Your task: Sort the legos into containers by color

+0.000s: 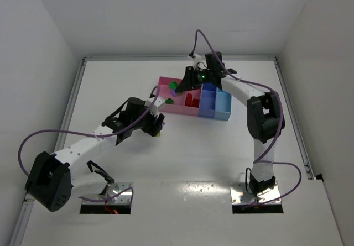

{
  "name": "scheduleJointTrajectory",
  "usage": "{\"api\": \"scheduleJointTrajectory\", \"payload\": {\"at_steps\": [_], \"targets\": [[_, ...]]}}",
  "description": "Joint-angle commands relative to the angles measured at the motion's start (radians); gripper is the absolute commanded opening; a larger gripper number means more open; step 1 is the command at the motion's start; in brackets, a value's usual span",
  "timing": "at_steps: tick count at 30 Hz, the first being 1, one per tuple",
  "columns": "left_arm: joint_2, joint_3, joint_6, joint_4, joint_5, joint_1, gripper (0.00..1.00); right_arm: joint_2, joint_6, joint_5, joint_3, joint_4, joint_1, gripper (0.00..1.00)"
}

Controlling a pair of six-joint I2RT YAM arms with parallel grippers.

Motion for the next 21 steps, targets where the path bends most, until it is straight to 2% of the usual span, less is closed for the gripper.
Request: {"api": "scheduleJointTrajectory", "payload": {"at_steps": [1, 5, 9, 21], "targets": [[-0.015, 0.003, -0.023, 0.029, -0.034, 0.007, 0.26, -0.037, 0.029, -0.061, -0.014, 0.061, 0.004, 0.01], [-0.015, -0.016, -0.032, 0.039, -0.005, 0.007, 0.26, -0.08, 0.063, -0.096, -0.092, 0.096, 0.013, 0.01], [-0.004, -0.043, -0.032, 0.049, 0.086, 0.007, 0.26, -0.118, 0.112, -0.132, -0.144, 0.138, 0.013, 0.01], [0.086, -0.105, -0.082, 0.098, 0.13, 0.007, 0.6, -0.222, 0.198, -0.194, -0.269, 0.196, -0.038, 0.01]]}}
